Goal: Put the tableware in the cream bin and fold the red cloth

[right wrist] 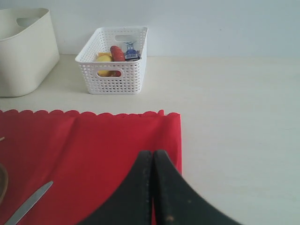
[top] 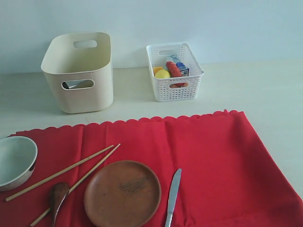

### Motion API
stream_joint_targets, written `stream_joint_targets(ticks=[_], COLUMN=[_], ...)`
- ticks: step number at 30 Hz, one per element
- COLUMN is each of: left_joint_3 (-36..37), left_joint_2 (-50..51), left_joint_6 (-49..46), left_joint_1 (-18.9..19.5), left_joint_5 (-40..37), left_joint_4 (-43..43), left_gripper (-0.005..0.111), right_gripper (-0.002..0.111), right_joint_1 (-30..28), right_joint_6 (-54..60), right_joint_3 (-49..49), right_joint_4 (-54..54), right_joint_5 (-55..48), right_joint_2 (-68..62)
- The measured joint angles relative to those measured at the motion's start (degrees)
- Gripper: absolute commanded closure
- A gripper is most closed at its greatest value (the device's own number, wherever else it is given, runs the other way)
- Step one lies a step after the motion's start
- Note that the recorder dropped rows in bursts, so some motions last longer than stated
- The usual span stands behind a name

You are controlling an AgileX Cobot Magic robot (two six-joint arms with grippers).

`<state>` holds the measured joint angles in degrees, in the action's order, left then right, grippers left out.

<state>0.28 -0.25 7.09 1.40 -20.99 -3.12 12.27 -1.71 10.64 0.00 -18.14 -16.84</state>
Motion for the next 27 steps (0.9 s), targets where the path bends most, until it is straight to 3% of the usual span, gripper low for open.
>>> stream_joint_targets(ticks=[21, 27], left_joint_3=[-0.11, -6.65], left_joint_2=[0.30, 6.49], left_joint_6=[0.00, 0.00], left_joint_1=[0.00, 0.00], left_joint_5=[0.00, -0.82], left_joint_4=[0.00, 0.00], left_gripper=[0.107, 0.107], right_gripper=[0.108, 0.108], right_joint_1=[0.00, 0.00], right_joint_6=[0.00, 0.00], right_joint_3=[0.00, 0.00], right_joint_4=[0.00, 0.00], right_joint_5=[0.00, 0.00], right_joint_2=[0.00, 0.00])
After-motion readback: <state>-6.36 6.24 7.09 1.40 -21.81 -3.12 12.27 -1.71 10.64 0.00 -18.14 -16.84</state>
